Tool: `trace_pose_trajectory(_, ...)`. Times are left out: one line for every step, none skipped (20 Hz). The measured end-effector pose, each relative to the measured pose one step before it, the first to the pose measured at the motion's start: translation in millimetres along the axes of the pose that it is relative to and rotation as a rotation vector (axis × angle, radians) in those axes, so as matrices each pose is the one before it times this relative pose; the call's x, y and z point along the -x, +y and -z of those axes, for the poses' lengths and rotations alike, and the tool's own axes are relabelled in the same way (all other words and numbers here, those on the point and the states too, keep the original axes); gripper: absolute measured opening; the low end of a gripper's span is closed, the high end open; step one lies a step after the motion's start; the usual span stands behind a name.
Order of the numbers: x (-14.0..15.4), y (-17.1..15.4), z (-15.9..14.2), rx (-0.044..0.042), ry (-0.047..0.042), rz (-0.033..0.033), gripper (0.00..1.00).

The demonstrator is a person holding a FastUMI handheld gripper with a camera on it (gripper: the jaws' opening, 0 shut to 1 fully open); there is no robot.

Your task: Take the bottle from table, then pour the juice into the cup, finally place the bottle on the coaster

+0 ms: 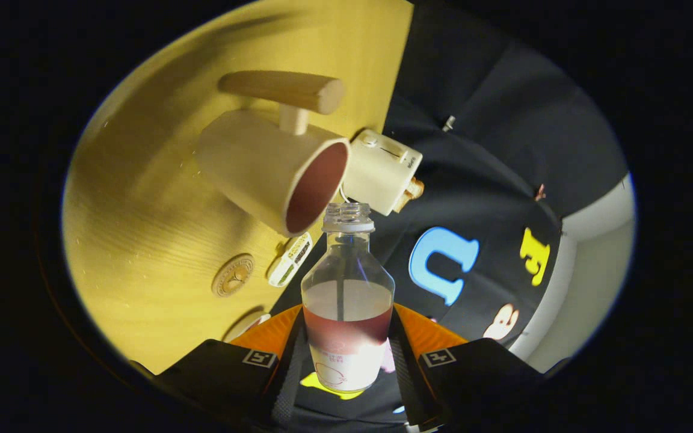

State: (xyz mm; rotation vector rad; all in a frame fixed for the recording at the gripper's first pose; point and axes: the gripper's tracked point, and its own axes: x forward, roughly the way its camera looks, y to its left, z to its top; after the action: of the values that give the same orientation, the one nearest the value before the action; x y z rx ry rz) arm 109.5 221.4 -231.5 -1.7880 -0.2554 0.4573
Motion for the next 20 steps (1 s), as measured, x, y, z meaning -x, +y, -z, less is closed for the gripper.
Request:
trace_pose_trajectory(0.98, 0.56, 0.68, -0.07393, 0.01554, -0.01311, 0.72)
trace_pose_trajectory(1.52, 1.92, 1.52, -0.07827, 0.01168, -0.01438, 0.72)
trace_pose_trajectory(2.19, 3.63, -0.85, -0.08252, 0.00602, -0.01668, 0.72)
trace_pose_trajectory(3.24, 3.82, -1.67, -0.09247, -0.00324, -0.02019, 0.72)
trace_pose_trajectory(0.59, 4.01, -3.92, -0.09504, -0.00095, -0.01346, 0.72)
trace_pose_trajectory(2.29, 2.18, -1.29, -0.09222, 0.00199, -0.0103, 0.73)
trace_pose_trajectory(1.98, 1.54, 0.56, -0.08498, 0.00877, -0.00847, 0.72)
trace_pose_trajectory(3.09, 1.66, 0.83, -0.08175, 0.00381, -0.00938, 0.73)
trace_pose_trajectory(0.3, 0.63, 0.79, -0.07903, 0.00284, -0.00687, 0.73)
trace_pose_trajectory(0.39, 0.94, -0.67, -0.08024, -0.00002, -0.01049, 0.73)
trace_pose_trajectory(0.28, 1.29, -0.03, -0.0805, -0.00227, -0.01329, 0.73)
trace_pose_trajectory(1.0, 0.42, -0.67, -0.0776, -0.00241, -0.01004, 0.73)
trace_pose_trajectory(1.24, -2.45, -1.74, -0.07005, -0.00813, -0.00218, 0.73)
trace_pose_trajectory(1.34, -5.87, -2.97, -0.06889, -0.01798, 0.00455, 0.73)
trace_pose_trajectory(0.9, -4.91, -2.98, -0.07248, -0.0128, -0.001, 0.73)
trace_pose_trajectory(1.47, -2.78, -0.63, -0.06937, -0.00141, -0.00954, 0.73)
trace_pose_trajectory(-1.03, -2.69, 2.41, -0.06715, 0.01153, -0.00359, 0.73)
trace_pose_trajectory(-0.04, -5.61, 1.52, -0.07338, 0.01107, -0.00427, 0.73)
trace_pose_trajectory(-0.08, -1.66, -1.5, -0.07865, 0.00493, -0.01152, 0.73)
trace_pose_trajectory(1.32, 0.54, -2.33, -0.0782, -0.00512, -0.0129, 0.73)
